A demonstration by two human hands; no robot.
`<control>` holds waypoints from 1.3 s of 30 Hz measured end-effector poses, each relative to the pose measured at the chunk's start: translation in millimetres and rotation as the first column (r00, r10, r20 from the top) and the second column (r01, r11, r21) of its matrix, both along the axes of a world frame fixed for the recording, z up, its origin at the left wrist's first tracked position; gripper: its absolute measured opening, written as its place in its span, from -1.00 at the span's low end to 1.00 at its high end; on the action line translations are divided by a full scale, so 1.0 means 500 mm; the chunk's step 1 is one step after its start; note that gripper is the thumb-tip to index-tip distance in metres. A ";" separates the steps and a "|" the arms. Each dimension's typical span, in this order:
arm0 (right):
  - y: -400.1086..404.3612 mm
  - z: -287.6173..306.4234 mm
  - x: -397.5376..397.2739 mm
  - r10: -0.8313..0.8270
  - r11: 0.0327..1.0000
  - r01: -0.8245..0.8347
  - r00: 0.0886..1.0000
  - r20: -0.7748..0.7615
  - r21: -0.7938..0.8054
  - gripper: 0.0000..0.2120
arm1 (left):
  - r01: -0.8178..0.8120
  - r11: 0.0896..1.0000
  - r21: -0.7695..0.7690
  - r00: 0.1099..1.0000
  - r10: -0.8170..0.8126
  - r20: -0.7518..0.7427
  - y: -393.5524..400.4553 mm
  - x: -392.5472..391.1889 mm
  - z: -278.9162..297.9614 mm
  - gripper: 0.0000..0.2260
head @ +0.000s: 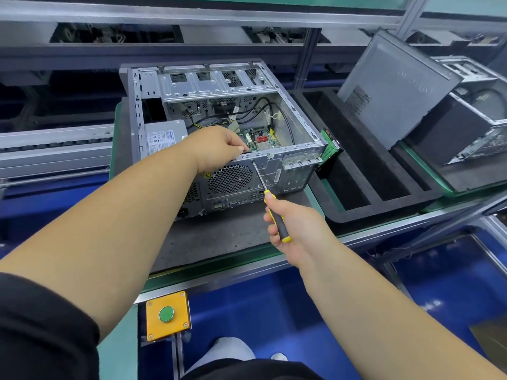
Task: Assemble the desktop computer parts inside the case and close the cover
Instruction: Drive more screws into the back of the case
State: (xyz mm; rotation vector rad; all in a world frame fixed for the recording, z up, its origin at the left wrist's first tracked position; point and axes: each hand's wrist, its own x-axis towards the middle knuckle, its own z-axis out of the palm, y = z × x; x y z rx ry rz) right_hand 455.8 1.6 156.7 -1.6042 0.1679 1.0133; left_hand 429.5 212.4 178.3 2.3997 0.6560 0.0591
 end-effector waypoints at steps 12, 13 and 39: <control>-0.001 0.011 0.014 0.025 0.988 0.020 0.956 -0.291 0.152 -0.61 | 0.003 1.000 -0.001 1.000 -0.003 -0.005 -0.002 0.000 0.000 -0.79; -0.002 0.009 0.012 0.014 0.988 0.029 0.963 -0.269 0.154 -0.67 | 0.003 1.000 0.000 1.000 -0.003 -0.006 -0.002 0.000 0.001 -0.79; 0.009 0.007 0.003 0.024 0.999 -0.025 0.999 0.044 0.029 -0.67 | 0.002 1.000 0.012 1.000 -0.002 -0.008 -0.008 -0.003 0.009 -0.77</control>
